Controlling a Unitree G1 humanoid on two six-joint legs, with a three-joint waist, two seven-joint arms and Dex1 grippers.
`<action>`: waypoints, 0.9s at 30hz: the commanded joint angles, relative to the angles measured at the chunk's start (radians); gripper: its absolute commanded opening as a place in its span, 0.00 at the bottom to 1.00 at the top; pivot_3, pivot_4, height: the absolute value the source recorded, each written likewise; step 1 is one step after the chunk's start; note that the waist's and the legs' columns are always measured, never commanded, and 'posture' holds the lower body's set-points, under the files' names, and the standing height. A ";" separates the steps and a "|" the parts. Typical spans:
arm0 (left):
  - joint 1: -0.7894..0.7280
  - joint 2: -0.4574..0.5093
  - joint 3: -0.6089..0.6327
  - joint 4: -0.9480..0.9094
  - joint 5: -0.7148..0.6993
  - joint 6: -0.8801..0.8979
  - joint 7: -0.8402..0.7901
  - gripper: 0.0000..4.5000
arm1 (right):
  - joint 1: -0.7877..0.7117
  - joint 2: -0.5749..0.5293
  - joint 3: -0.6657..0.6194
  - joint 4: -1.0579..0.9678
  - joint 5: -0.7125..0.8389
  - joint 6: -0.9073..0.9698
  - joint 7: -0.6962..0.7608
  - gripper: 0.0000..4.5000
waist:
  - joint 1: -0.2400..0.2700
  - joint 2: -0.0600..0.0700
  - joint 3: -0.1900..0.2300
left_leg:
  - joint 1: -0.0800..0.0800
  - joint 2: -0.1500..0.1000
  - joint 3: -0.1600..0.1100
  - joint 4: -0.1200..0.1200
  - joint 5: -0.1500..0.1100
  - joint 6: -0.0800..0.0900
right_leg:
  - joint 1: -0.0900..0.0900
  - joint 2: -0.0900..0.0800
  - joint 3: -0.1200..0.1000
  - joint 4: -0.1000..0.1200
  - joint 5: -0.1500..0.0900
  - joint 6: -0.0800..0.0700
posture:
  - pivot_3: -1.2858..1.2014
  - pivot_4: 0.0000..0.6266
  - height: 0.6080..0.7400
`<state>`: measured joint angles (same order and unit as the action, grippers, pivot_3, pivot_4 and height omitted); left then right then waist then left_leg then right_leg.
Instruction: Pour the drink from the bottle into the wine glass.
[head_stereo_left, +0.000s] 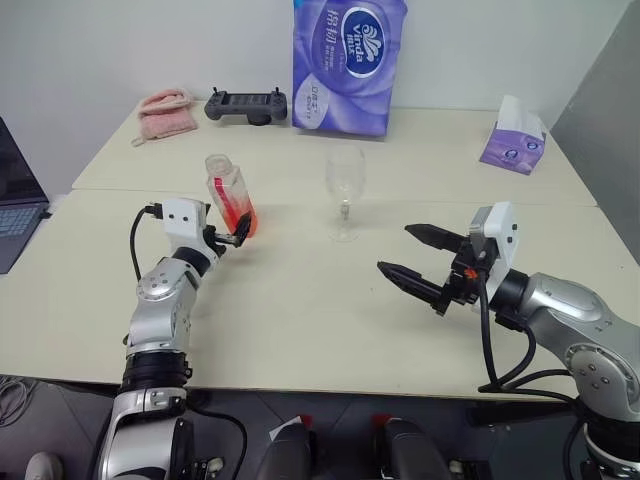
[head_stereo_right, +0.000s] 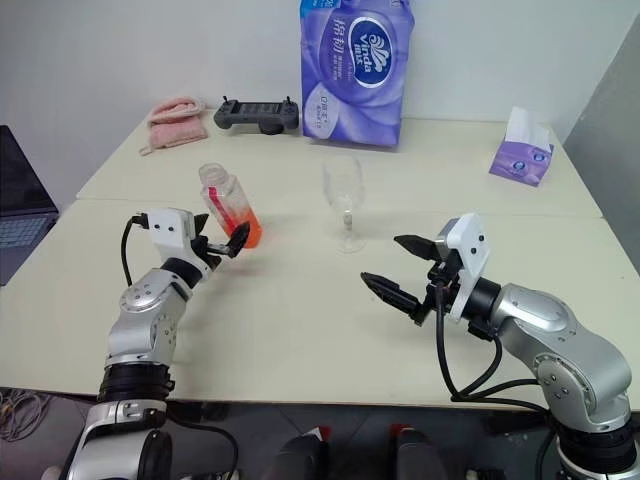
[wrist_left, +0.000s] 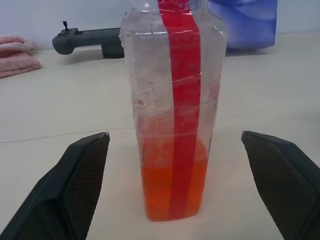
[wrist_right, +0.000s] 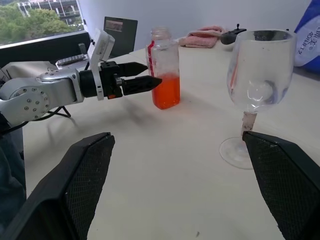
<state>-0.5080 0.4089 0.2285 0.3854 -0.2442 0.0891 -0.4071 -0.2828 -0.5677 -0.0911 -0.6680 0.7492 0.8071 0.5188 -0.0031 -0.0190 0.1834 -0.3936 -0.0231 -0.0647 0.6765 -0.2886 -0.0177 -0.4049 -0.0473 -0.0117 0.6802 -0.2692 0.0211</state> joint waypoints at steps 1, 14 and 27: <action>-0.066 0.012 0.006 0.084 0.015 -0.074 -0.010 1.00 | 0.003 0.002 -0.014 -0.037 0.006 -0.025 -0.013 1.00 | 0.000 0.000 0.000 | 0.000 0.000 0.000 0.000 0.000 0.000 | 0.000 0.000 0.000 0.000 0.000 0.000 | 0.52 0.24 1.00; -0.189 0.024 -0.007 0.330 0.049 -0.201 -0.055 0.73 | 0.009 0.018 -0.002 -0.009 -0.030 -0.059 -0.034 1.00 | -0.001 0.000 0.000 | 0.000 0.000 0.000 0.000 0.000 0.000 | 0.000 0.002 -0.001 0.000 0.000 0.000 | 0.52 0.24 1.00; -0.239 0.060 -0.048 0.299 0.107 -0.225 -0.070 0.36 | 0.012 0.036 -0.013 -0.027 -0.062 -0.089 -0.068 1.00 | -0.001 0.000 0.000 | 0.000 0.000 0.000 0.000 0.000 0.000 | 0.000 0.002 -0.001 0.000 0.000 0.000 | 0.52 0.24 1.00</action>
<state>-0.6937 0.4388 0.1948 0.7445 -0.1633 -0.1102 -0.4734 -0.2552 -0.5384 -0.0858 -0.6606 0.6891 0.7490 0.4635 -0.0041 -0.0191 0.1834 -0.3939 -0.0232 -0.0645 0.6769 -0.2884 -0.0180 -0.4051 -0.0447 -0.0125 0.6806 -0.2690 0.0214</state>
